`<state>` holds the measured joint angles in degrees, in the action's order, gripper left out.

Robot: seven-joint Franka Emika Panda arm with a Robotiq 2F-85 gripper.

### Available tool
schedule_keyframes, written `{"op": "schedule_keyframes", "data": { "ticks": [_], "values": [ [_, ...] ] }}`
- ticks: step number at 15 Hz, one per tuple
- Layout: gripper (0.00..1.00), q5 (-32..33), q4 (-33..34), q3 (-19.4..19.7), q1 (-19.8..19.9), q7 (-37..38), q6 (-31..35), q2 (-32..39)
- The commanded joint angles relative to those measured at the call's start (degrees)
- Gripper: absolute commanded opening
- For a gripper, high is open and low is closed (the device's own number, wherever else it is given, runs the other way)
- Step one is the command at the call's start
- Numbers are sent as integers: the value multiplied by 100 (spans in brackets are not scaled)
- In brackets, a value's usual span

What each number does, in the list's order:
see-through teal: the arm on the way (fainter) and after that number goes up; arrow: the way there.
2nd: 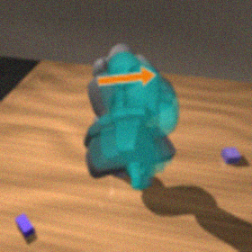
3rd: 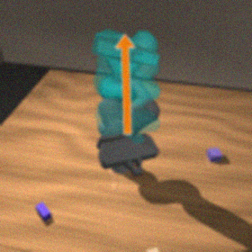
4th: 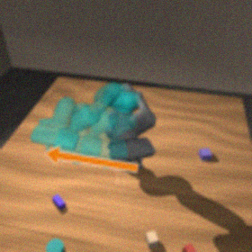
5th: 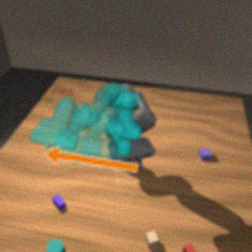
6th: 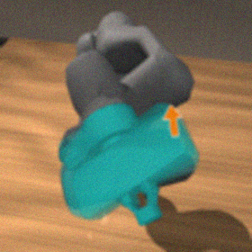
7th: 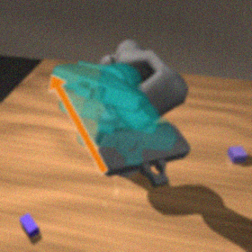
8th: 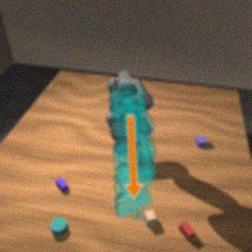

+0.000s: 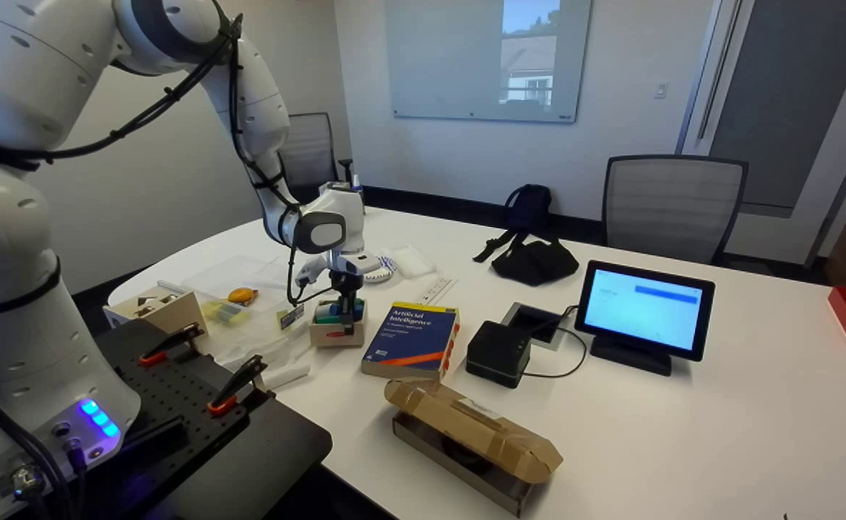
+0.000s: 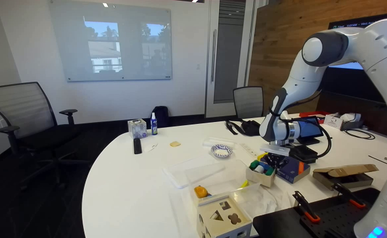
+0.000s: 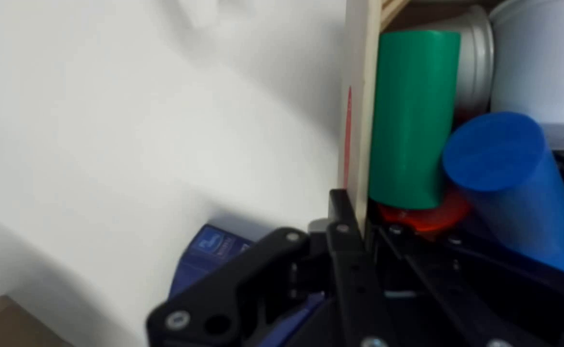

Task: Move the wooden box forwards.

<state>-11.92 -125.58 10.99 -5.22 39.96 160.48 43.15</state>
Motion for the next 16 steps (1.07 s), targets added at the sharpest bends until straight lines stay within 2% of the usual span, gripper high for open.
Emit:
{"op": "schedule_keyframes", "data": {
  "ticks": [1,7,8,9,10,13,16],
  "values": [
    [2,21,-537,287,-89,-54,317,-48],
    [2,-8,-644,478,-100,-50,487,62],
    [32,-41,-621,439,-76,-43,492,57],
    [33,-61,-608,395,-43,-65,452,18],
    [38,-68,-616,384,-30,-79,430,31],
    [62,3,-653,473,-100,-99,129,4],
    [84,100,-809,635,-232,-80,-74,-351]
  ]
}}
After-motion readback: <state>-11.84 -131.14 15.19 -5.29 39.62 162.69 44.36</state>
